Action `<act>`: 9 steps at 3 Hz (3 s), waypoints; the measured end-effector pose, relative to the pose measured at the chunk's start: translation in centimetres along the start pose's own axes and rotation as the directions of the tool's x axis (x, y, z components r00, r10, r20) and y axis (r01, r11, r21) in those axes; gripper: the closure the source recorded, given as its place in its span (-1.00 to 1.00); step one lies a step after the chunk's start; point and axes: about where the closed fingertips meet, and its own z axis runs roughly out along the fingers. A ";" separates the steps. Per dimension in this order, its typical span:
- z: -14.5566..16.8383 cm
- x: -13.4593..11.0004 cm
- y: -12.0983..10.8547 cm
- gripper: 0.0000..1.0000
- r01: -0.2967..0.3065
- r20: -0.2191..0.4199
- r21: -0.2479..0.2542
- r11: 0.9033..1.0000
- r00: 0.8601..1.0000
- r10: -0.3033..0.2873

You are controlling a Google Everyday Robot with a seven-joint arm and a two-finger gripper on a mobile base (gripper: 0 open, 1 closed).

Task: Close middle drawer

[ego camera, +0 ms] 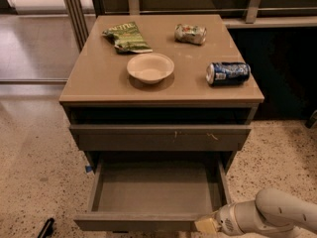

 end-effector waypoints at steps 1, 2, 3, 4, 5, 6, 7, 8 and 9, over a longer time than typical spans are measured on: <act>-0.1 -0.2 0.0 1.00 0.001 0.001 0.001 1.000 1.000 -0.001; 0.0 -0.6 -0.2 1.00 0.003 0.003 0.003 1.000 1.000 -0.003; 0.2 -1.5 -0.7 1.00 0.012 0.011 0.017 1.000 1.000 -0.012; 0.2 -1.5 -0.7 1.00 0.012 0.011 0.017 1.000 1.000 -0.012; 0.2 -0.1 0.1 1.00 -0.018 0.020 -0.005 1.000 1.000 0.018; -0.4 1.3 0.6 1.00 -0.053 0.043 -0.011 0.999 0.998 0.054; 0.1 1.7 0.2 1.00 -0.066 0.059 -0.005 0.998 0.996 0.067; 1.2 -0.3 -0.8 1.00 -0.024 0.075 0.015 1.000 0.997 0.023; 1.6 -1.1 -0.9 1.00 -0.003 0.078 0.018 1.000 0.997 0.002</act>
Offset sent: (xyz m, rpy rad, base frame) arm 0.1958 0.0158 -0.1170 -0.0455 -0.1714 -0.0460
